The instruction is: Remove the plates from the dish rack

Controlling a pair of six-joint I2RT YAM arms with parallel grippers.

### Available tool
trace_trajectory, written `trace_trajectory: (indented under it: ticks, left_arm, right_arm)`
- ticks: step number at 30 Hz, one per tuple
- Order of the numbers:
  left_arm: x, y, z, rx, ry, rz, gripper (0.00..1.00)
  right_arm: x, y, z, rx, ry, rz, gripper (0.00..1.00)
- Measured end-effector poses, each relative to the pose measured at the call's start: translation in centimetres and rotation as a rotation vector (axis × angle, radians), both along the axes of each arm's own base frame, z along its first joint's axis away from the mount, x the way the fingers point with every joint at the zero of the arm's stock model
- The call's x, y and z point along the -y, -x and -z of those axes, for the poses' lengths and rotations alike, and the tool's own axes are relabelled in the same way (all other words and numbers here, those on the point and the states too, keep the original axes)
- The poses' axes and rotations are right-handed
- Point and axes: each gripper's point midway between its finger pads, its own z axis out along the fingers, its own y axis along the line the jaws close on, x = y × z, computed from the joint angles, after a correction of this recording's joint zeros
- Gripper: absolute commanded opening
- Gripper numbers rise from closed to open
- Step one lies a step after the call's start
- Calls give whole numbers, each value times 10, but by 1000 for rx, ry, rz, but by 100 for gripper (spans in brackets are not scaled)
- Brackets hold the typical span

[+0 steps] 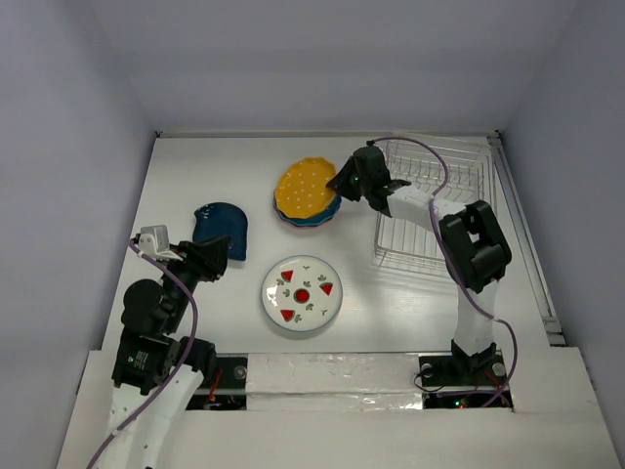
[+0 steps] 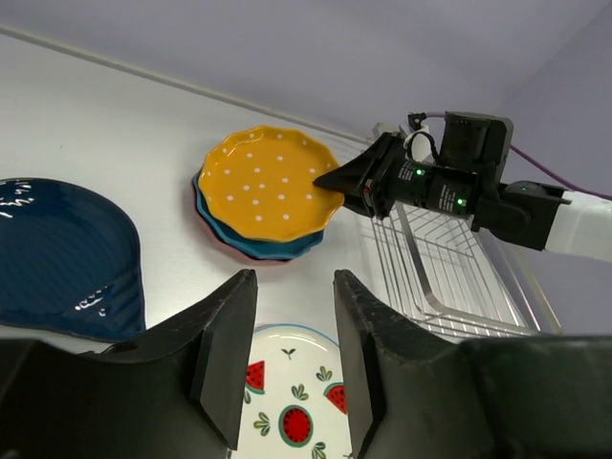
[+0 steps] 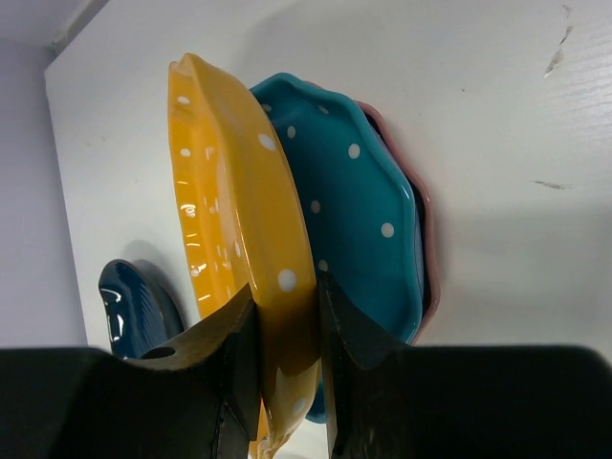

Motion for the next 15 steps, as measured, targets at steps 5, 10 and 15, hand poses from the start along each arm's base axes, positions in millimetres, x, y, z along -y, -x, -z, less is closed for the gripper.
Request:
trace_trajectory:
  ticks: [5,10,15]
  left_arm:
    - [1,0,0,0,0,5,52]
    - [1,1,0,0,1,8,66]
    - [0,0,0,0,2,2,78]
  right_arm:
    - [-1,0,1,-2,1,10,40]
    - [-2,2,2,-2,11,14,65]
    - [1,7,11,-13,74,20,91]
